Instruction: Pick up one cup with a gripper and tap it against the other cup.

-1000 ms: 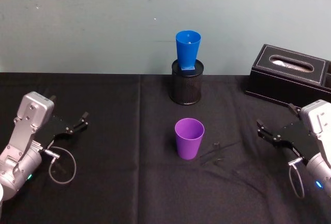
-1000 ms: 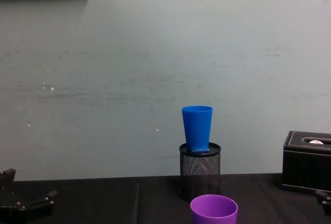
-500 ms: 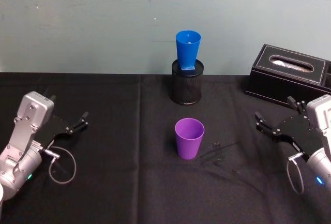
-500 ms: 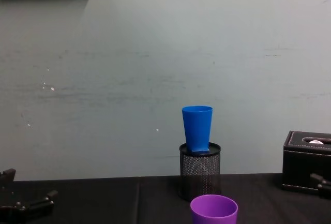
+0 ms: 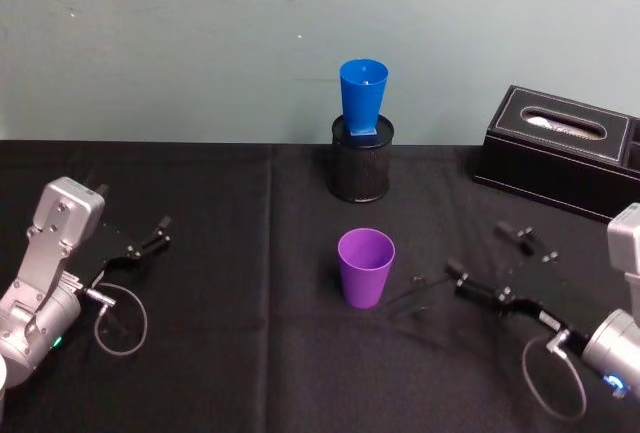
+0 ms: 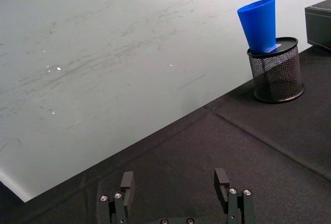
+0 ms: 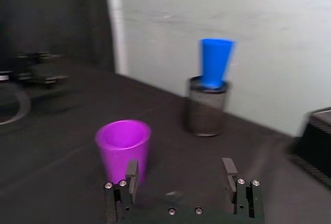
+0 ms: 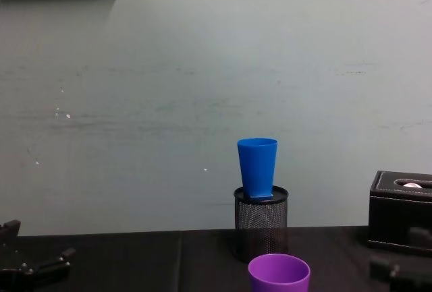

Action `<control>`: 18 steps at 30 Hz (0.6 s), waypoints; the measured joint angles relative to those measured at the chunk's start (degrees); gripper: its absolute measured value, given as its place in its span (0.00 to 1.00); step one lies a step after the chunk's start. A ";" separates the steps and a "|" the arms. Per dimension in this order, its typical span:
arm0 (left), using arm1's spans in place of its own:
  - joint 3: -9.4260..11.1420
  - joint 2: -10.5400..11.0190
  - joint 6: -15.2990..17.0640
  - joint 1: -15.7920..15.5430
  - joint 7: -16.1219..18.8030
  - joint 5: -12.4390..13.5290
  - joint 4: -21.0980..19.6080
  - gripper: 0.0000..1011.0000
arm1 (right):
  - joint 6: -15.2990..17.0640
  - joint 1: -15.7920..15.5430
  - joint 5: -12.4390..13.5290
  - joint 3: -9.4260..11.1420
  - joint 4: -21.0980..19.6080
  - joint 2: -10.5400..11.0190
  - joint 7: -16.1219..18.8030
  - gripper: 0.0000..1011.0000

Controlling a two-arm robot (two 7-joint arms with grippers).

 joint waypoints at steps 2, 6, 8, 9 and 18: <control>0.00 0.00 0.00 0.00 0.00 0.00 0.00 1.00 | 0.00 0.60 1.47 -0.76 1.49 -0.08 4.31 0.99; 0.00 0.00 0.00 0.00 0.00 0.00 0.00 1.00 | -0.19 2.00 2.69 -2.19 4.12 -0.90 10.52 0.99; 0.00 0.00 0.00 0.00 0.00 0.00 0.00 1.00 | -0.41 2.85 2.78 -2.86 5.47 -1.61 12.82 0.99; 0.00 0.00 0.00 0.00 0.00 0.00 0.00 1.00 | -0.47 3.19 2.76 -3.08 5.96 -1.88 13.50 0.99; 0.00 0.00 0.00 0.00 0.00 0.00 0.00 1.00 | -0.81 6.54 1.10 -4.35 10.20 -5.02 17.39 0.99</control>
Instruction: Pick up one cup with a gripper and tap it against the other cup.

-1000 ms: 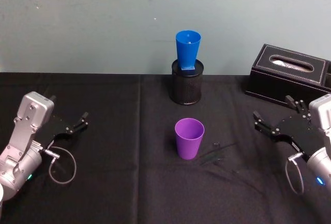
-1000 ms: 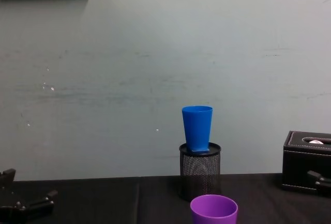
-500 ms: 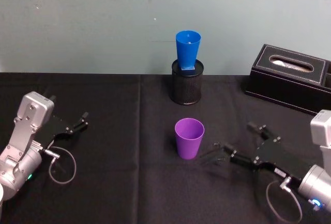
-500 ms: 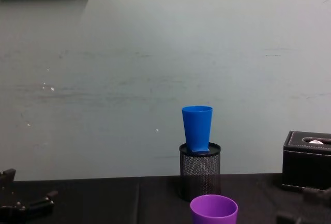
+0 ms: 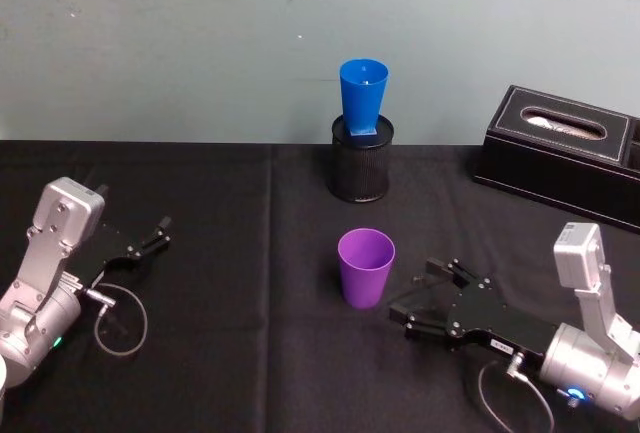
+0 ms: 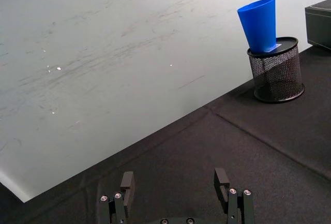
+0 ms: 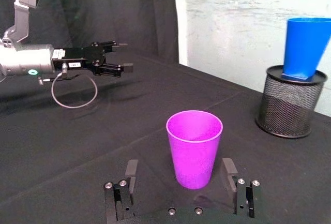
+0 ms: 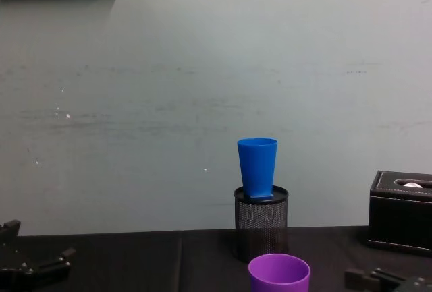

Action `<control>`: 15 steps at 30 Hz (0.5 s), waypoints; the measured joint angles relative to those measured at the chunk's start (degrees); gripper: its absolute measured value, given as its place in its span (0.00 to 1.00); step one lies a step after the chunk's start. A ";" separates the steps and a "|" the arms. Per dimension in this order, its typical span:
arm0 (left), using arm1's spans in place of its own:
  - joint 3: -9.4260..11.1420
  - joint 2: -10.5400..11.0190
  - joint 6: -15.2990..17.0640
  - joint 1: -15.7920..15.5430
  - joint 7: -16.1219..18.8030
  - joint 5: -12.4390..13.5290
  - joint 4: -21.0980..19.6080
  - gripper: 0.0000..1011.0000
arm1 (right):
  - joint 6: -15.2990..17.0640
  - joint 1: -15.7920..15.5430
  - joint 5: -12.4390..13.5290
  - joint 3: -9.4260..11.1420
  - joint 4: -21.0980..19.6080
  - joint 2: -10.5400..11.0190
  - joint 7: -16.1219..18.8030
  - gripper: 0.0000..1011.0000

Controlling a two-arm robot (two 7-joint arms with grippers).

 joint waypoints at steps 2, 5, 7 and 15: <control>0.00 0.00 0.00 0.00 0.00 0.00 0.00 1.00 | -0.07 0.78 -0.55 -0.20 1.02 -0.70 0.55 0.99; 0.00 0.00 0.00 0.00 0.00 0.00 0.00 1.00 | -0.20 1.68 -0.99 -0.43 2.31 -1.47 1.09 0.99; 0.00 0.00 0.00 0.00 0.00 0.00 0.00 1.00 | -0.35 2.64 -1.45 -0.69 3.65 -2.23 1.66 0.99; 0.00 0.00 0.00 0.00 0.00 0.00 0.00 1.00 | -1.16 5.90 -2.75 -1.60 8.47 -4.68 3.34 0.99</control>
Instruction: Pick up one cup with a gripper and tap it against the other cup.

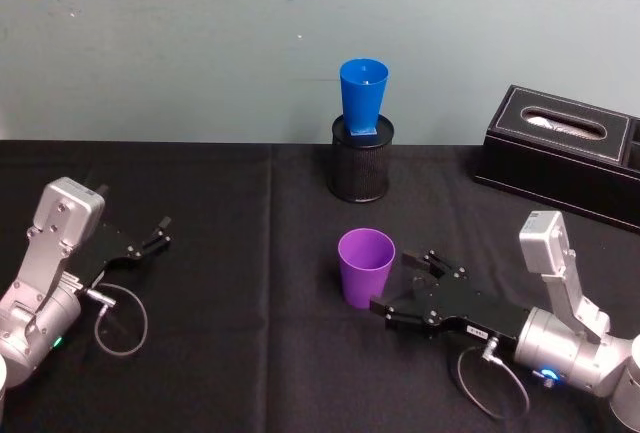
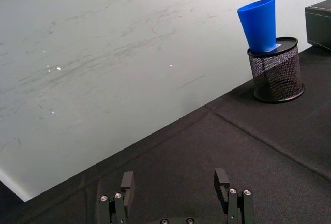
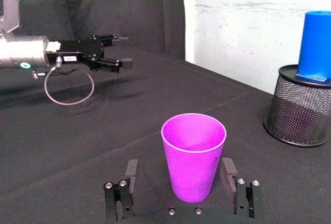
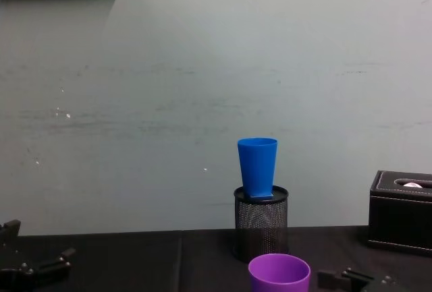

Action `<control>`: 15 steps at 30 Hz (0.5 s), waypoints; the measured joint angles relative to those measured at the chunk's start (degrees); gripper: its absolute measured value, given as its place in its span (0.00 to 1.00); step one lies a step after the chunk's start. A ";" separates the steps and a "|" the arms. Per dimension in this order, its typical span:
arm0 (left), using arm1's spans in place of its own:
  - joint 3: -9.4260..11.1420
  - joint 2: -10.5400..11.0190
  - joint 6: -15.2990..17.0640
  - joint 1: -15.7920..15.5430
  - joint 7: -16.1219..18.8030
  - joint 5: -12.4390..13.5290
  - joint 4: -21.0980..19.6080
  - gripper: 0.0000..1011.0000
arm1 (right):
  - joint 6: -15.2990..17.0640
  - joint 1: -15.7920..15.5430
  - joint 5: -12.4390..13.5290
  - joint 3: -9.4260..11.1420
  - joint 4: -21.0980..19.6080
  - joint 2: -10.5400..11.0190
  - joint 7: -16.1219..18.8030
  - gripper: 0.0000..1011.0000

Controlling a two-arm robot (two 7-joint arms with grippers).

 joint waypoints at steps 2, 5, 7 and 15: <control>0.00 0.00 0.00 0.00 0.00 0.00 0.00 1.00 | -0.33 1.00 -0.43 -0.30 1.50 -0.73 0.44 0.99; 0.00 0.00 0.00 0.00 0.00 0.00 0.00 1.00 | -0.86 2.18 -0.81 -0.45 3.31 -1.61 0.88 0.99; 0.00 0.00 0.00 0.00 0.00 0.00 0.00 1.00 | -1.13 2.70 -0.91 -0.46 4.09 -2.07 1.04 0.99; 0.00 0.00 0.00 0.00 0.00 0.00 0.00 1.00 | -2.48 5.57 -1.35 -0.59 8.58 -4.45 2.15 0.99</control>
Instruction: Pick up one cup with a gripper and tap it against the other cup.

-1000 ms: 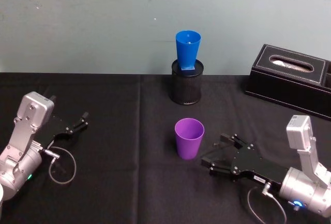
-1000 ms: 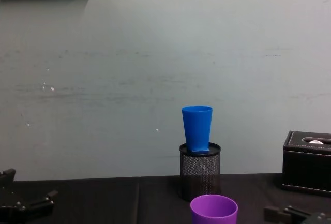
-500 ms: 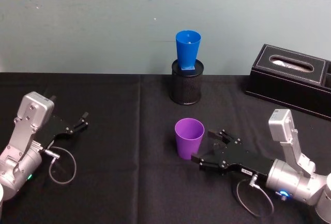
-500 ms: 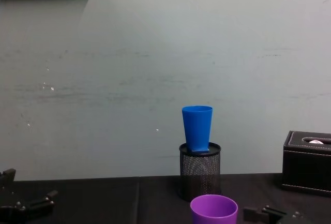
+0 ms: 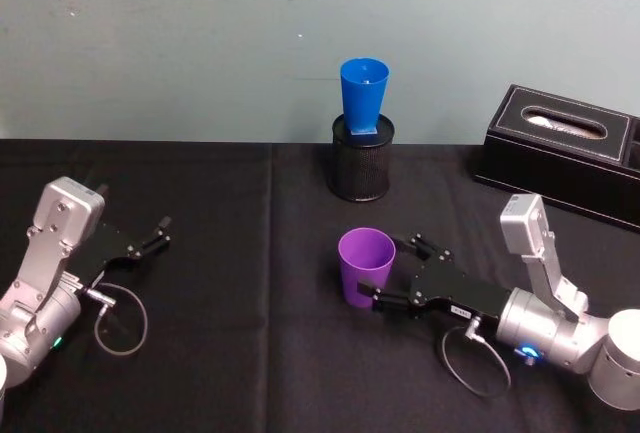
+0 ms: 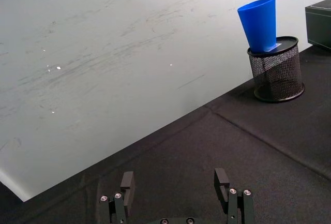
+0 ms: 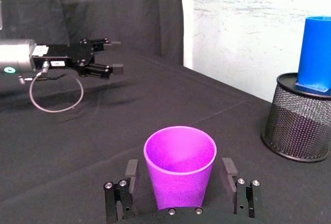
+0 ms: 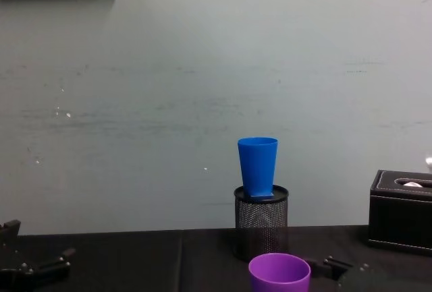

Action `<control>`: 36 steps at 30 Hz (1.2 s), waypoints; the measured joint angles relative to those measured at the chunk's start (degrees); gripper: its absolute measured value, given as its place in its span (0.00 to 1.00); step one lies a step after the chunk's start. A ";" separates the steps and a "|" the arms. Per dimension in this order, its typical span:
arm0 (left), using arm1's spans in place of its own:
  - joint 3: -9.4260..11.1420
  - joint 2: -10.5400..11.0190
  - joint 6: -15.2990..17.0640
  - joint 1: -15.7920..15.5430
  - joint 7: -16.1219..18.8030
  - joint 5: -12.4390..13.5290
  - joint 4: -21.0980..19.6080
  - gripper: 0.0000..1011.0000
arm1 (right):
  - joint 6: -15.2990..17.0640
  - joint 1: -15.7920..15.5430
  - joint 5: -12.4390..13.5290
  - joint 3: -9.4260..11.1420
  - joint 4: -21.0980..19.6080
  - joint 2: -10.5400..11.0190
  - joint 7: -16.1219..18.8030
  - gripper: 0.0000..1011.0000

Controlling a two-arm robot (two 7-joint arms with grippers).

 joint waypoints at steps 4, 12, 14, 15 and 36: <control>0.00 0.00 0.00 0.00 0.00 0.00 0.00 1.00 | -0.33 1.28 -0.18 -0.11 1.94 -1.04 0.47 0.99; 0.00 0.00 0.00 0.00 0.00 0.00 0.00 1.00 | -0.50 3.59 -0.83 -0.55 4.96 -2.98 1.31 0.99; 0.00 0.00 0.00 0.00 0.00 0.00 0.00 1.00 | -0.51 4.02 -0.96 -0.66 5.49 -3.35 1.39 0.99; 0.00 0.00 0.00 0.01 0.00 0.00 0.00 1.00 | -0.50 4.16 -1.01 -0.69 5.68 -3.48 1.41 0.99; 0.00 0.00 0.00 0.00 0.00 0.00 0.00 1.00 | -0.62 5.26 -1.28 -0.66 8.14 -5.23 1.82 0.99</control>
